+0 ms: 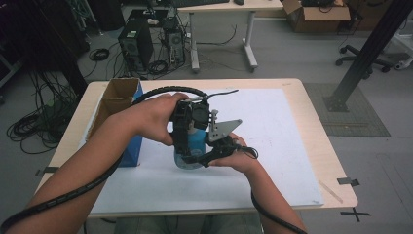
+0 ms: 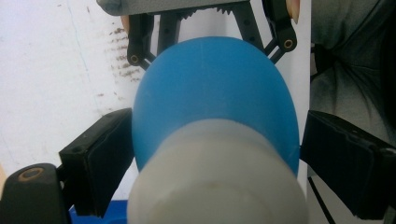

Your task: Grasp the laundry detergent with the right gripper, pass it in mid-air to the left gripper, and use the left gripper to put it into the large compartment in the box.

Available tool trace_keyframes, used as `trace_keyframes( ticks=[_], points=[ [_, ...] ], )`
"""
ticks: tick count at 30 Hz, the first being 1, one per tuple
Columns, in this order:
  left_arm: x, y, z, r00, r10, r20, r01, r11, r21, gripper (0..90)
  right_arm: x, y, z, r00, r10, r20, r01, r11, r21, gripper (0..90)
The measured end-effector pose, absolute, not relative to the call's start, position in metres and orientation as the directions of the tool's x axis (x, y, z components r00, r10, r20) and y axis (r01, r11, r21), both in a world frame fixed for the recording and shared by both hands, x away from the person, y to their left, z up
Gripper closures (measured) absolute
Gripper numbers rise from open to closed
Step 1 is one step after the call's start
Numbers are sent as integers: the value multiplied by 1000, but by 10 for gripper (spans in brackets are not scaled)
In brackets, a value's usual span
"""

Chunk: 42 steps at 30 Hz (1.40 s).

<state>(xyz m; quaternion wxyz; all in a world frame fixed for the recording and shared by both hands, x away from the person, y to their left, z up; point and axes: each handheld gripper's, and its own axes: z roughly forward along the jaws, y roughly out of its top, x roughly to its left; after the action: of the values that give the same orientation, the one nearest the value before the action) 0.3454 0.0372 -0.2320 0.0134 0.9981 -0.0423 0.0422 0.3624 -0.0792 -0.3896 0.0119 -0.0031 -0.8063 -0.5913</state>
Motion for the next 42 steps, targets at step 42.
trace_keyframes(
  ticks=[42],
  points=[
    [345, 30, -232, 993, -70, 92, -70, -998, 2, 357, 360, -83, -386, -1000, 1, 14, 14, 302, 953, 441]
  ],
)
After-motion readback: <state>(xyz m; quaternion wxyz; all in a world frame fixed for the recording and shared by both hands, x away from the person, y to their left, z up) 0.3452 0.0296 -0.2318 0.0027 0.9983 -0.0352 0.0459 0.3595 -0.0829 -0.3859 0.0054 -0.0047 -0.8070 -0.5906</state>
